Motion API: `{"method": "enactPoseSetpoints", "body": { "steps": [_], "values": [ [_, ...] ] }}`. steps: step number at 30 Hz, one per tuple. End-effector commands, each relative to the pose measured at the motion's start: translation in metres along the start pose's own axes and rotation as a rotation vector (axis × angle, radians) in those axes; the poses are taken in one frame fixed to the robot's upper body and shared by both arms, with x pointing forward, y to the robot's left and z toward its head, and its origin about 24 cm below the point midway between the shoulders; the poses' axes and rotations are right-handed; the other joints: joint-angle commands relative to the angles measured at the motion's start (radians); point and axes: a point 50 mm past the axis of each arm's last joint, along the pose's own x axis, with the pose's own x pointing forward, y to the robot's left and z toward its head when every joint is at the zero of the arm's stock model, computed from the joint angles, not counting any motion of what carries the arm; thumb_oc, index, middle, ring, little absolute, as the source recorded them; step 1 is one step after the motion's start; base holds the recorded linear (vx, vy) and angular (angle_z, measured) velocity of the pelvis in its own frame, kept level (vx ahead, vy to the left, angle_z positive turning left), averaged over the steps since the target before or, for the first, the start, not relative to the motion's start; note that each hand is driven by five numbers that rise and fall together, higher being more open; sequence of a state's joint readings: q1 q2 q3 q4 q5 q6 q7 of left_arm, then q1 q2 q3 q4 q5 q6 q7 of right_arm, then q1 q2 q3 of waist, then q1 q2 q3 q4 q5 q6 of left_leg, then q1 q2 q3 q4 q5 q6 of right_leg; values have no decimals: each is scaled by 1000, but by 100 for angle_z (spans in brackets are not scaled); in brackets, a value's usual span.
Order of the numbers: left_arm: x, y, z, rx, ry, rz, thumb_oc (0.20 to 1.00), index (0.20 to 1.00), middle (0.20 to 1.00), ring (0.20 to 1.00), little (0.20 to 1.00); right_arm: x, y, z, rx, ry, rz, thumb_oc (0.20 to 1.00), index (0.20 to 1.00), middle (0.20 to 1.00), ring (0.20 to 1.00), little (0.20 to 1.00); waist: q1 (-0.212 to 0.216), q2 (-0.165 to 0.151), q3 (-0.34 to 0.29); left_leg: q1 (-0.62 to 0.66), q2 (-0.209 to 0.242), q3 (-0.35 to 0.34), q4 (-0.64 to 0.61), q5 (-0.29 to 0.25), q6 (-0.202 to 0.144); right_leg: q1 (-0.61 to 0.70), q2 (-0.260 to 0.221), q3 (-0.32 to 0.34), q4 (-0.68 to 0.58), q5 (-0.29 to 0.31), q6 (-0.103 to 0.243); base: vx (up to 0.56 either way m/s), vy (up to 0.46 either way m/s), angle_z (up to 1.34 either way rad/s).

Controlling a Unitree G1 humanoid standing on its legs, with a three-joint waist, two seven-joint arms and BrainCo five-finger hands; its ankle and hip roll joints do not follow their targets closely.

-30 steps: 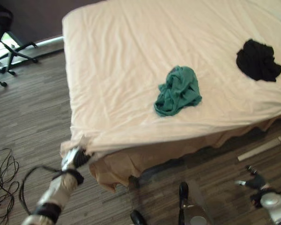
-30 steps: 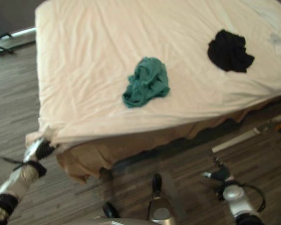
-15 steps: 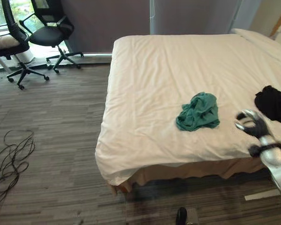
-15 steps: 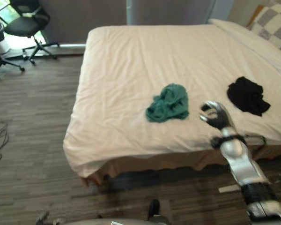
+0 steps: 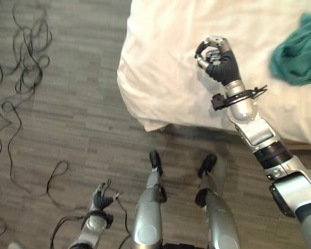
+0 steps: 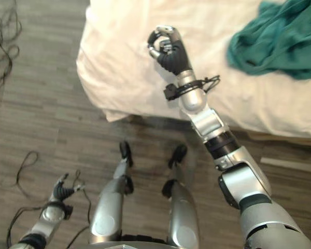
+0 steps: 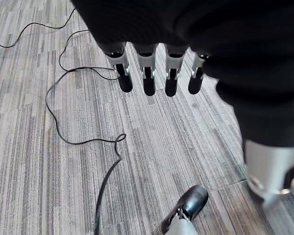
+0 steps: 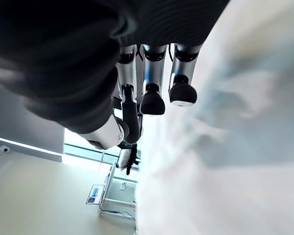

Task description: Tidy up the quilt and then pick up the clothes from the bed and put them into the laundry hamper.

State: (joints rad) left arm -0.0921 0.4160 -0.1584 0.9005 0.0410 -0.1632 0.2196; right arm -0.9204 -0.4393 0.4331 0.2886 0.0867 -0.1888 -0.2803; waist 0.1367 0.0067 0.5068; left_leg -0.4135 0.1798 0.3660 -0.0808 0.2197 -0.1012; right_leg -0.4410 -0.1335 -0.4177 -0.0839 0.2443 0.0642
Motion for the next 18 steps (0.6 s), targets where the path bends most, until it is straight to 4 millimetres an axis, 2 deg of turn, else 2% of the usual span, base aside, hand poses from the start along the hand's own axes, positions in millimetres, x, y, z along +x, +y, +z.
{"method": "enactPoseSetpoints", "body": {
  "steps": [1, 2, 3, 4, 5, 6, 7, 8, 9, 12, 15, 16, 18],
  "values": [
    [1, -1, 13, 45, -81, 11, 1000, 1000, 1000, 1000, 1000, 0, 30, 14, 60, -76, 61, 200, 200, 200, 200, 200, 1, 50, -54, -30, 76, -1, 6, -32, -79, 32, -120, 5, 105, -145, 121, 8, 16, 6],
    [1, -13, 16, 78, -87, -18, 1000, 1000, 1000, 1000, 1000, -24, 73, -1, 185, 31, 165, 200, 200, 200, 200, 200, 5, 44, -70, -22, 70, -2, 3, -37, -77, 39, -122, 2, 97, -145, 120, 51, 22, 3],
    [0, -14, 15, 79, -84, -18, 1000, 1000, 1000, 1000, 1000, -25, 74, -2, 187, 32, 167, 200, 200, 200, 200, 200, 3, 44, -72, -22, 70, -2, 3, -37, -77, 40, -122, 1, 95, -145, 120, 79, 8, -1],
    [-2, -22, 12, 103, -73, -42, 1000, 1000, 1000, 1000, 1000, -39, 95, -5, 233, 69, 241, 200, 200, 200, 200, 200, 4, 39, -84, -9, 69, -3, 0, -43, -75, 56, -123, -4, 87, -144, 120, 111, -21, -7],
    [-5, -38, 9, 159, -62, -90, 1000, 1000, 1000, 1000, 1000, -71, 132, -7, 368, 146, 377, 200, 200, 200, 200, 200, -1, 24, -102, 20, 67, -10, -5, -55, -70, 90, -122, -10, 70, -146, 118, 110, -21, -5],
    [-6, -39, 7, 160, -59, -91, 1000, 1000, 1000, 1000, 1000, -72, 133, -7, 370, 149, 379, 200, 200, 200, 200, 200, -2, 25, -104, 23, 67, -10, -5, -56, -70, 93, -122, -11, 68, -145, 118, 177, -43, 4],
    [-11, -51, 1, 205, -42, -139, 1000, 1000, 1000, 1000, 1000, -99, 160, 3, 535, 183, 505, 200, 200, 200, 200, 200, -9, 1, -135, 80, 65, -12, -6, -71, -63, 155, -115, -13, 56, -153, 114, 101, -30, 14],
    [-11, -51, 0, 205, -39, -140, 1000, 1000, 1000, 1000, 1000, -100, 161, 3, 537, 186, 507, 200, 200, 200, 200, 200, -10, 1, -135, 84, 64, -12, -6, -72, -63, 160, -115, -13, 54, -153, 114, 211, -52, 19],
    [-16, -57, -8, 228, -12, -162, 1000, 1000, 1000, 1000, 1000, -110, 171, 17, 641, 163, 556, 200, 200, 200, 200, 200, -16, -21, -163, 134, 59, -14, -6, -87, -58, 217, -106, -15, 40, -160, 112, 167, -25, 16],
    [-18, -57, -16, 236, 26, -156, 1000, 1000, 1000, 1000, 1000, -112, 168, 27, 673, 116, 558, 200, 200, 200, 200, 200, -28, -42, -184, 184, 55, -11, -6, -104, -53, 264, -96, -12, 28, -166, 110, 118, -15, 0],
    [-19, -56, -23, 231, 63, -142, 1000, 1000, 1000, 1000, 1000, -107, 156, 33, 683, 68, 512, 200, 200, 200, 200, 200, -41, -60, -205, 219, 52, 0, -6, -118, -48, 291, -90, -5, 26, -173, 108, 78, 0, -10],
    [-21, -56, -27, 220, 83, -134, 1000, 1000, 1000, 1000, 1000, -96, 139, 39, 665, 5, 440, 200, 200, 200, 200, 200, -49, -70, -218, 242, 49, 9, -6, -127, -44, 303, -85, 4, 25, -177, 106, 27, -6, -21],
    [-21, -56, -27, 207, 87, -129, 1000, 1000, 1000, 1000, 1000, -81, 120, 44, 617, -60, 356, 200, 200, 200, 200, 200, -55, -69, -215, 247, 50, 16, -6, -127, -43, 293, -84, 17, 30, -178, 105, -39, -1, -30]
  ]
}}
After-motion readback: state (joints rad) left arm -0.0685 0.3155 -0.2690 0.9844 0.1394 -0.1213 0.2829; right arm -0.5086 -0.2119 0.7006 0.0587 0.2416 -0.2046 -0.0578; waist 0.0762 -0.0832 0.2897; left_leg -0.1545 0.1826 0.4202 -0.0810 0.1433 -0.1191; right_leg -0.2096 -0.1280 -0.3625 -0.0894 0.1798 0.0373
